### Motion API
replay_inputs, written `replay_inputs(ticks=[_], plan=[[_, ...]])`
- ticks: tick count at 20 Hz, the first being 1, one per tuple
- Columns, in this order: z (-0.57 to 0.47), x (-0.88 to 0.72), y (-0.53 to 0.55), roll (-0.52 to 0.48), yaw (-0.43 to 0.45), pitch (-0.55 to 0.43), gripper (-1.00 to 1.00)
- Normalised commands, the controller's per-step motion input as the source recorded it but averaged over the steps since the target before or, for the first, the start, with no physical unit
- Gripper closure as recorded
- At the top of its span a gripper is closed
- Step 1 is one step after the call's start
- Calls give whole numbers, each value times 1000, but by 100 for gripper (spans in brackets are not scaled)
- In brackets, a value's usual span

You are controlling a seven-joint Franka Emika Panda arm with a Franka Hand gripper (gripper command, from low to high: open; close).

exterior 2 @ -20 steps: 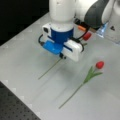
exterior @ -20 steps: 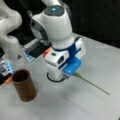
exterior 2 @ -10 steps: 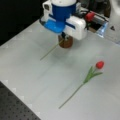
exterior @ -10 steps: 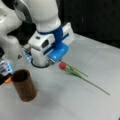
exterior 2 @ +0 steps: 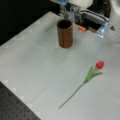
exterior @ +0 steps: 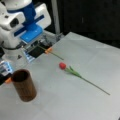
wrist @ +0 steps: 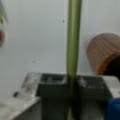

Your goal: Flower insertion into a vase

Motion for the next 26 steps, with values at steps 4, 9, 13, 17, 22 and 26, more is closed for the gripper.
replay_inputs(ticks=[4,9,13,17,22,26], plan=[[-149,-436,-434,-117,151,-10,100],[-168,-534,-468,-100,127,-20,100],[-93,-589,-278,-81,66,-18,100],[-123,-553,-121,-105,45,-32,100],[-121,-478,37,-125,32,41,100],[-79,-344,90,-145,43,170,100]])
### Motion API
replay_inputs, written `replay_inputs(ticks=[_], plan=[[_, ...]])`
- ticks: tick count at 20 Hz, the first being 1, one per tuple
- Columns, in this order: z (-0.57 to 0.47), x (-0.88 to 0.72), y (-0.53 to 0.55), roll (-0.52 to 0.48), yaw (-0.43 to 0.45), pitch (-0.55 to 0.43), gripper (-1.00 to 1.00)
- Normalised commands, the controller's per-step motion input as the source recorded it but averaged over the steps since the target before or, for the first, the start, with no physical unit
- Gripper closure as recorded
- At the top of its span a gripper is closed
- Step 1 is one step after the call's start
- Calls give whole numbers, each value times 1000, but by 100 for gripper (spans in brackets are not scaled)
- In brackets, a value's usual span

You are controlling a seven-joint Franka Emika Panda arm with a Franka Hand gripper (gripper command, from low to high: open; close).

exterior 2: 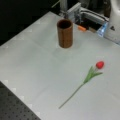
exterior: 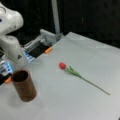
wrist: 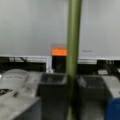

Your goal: Flower insertion into a vase

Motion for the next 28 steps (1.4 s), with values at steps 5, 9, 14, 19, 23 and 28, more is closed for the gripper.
replay_inputs(ticks=[5,9,14,19,23,28], plan=[[-39,-167,57,-226,62,327,100],[21,1,19,-186,77,455,100],[82,116,-76,-48,69,559,100],[128,213,-200,-36,32,689,100],[97,262,-259,-69,2,587,100],[109,217,-194,-85,-47,536,100]])
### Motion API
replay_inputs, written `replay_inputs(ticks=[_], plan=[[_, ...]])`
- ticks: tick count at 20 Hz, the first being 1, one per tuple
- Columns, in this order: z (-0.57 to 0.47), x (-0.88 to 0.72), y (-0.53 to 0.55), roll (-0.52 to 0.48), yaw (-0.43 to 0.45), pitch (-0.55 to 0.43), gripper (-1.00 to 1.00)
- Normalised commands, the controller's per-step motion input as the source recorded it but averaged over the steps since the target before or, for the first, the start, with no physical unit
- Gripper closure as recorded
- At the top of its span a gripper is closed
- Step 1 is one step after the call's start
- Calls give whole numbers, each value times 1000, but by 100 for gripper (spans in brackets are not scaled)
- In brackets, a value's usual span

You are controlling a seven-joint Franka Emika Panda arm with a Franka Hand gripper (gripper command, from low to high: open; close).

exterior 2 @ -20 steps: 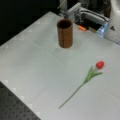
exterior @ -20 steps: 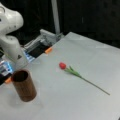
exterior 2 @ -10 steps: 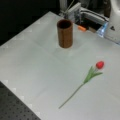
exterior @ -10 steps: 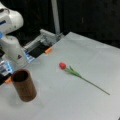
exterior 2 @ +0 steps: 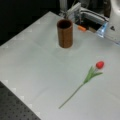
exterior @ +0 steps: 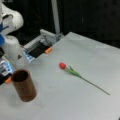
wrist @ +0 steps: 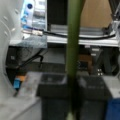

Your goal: Flower insertion into a vase

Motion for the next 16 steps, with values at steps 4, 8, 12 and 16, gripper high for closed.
replay_inputs(ticks=[4,8,12,16], plan=[[67,196,-142,-84,-64,425,100],[41,171,-119,-72,-75,294,100],[50,176,-85,-79,-76,222,100],[34,237,-44,-70,-90,173,100]])
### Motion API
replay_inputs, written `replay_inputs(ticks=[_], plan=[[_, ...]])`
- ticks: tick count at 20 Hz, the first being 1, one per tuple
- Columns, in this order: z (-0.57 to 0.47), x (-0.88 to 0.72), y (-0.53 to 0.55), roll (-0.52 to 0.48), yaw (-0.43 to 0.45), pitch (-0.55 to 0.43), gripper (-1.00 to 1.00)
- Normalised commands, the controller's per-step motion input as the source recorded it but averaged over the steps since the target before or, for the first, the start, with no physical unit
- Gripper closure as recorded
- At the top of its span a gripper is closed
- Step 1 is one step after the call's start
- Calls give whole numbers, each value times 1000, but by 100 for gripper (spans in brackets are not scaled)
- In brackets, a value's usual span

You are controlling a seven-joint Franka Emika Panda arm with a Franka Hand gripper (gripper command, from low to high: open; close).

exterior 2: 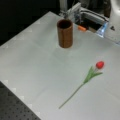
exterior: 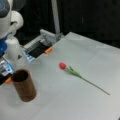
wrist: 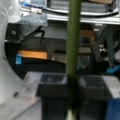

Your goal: Flower insertion into a vase

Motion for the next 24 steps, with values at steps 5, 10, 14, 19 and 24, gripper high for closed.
replay_inputs(ticks=[5,10,14,19,24], plan=[[-104,393,-6,-57,-106,174,100],[-328,552,32,-35,-107,120,100],[-305,525,43,-11,-96,106,100],[-174,492,51,-21,-108,113,100],[-292,447,63,2,-155,48,100]])
